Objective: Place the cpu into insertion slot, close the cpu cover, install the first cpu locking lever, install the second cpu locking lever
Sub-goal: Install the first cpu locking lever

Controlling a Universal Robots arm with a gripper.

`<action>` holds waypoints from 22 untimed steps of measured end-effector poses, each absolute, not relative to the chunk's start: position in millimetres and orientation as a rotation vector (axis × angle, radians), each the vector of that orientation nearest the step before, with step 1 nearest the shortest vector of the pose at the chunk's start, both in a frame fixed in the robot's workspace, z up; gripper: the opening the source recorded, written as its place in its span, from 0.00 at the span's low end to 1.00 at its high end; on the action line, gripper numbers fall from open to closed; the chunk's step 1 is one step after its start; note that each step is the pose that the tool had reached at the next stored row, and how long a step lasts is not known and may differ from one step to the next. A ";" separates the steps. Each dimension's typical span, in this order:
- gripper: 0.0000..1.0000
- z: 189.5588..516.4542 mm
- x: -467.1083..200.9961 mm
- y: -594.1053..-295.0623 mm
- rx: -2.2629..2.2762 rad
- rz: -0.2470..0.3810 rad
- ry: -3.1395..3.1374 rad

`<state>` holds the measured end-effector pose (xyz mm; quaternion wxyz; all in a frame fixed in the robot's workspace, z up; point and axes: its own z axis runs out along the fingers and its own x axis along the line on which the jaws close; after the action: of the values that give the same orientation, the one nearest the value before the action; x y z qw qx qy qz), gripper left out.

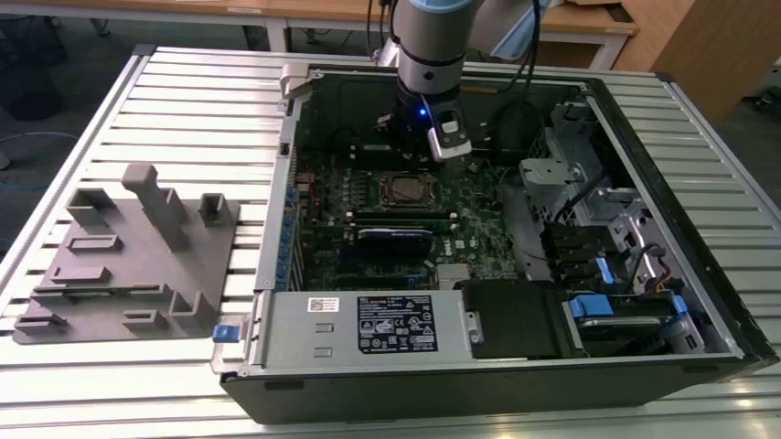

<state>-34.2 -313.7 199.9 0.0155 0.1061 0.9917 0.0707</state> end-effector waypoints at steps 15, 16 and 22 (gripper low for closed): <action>0.11 199.8 -35.4 -312.1 0.327 0.223 3.072; 0.11 199.8 -35.8 -312.1 0.327 0.223 3.071; 0.11 199.8 -37.1 -312.0 0.326 0.229 3.067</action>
<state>-37.1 -312.0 199.8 0.0242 0.1055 0.9914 0.0740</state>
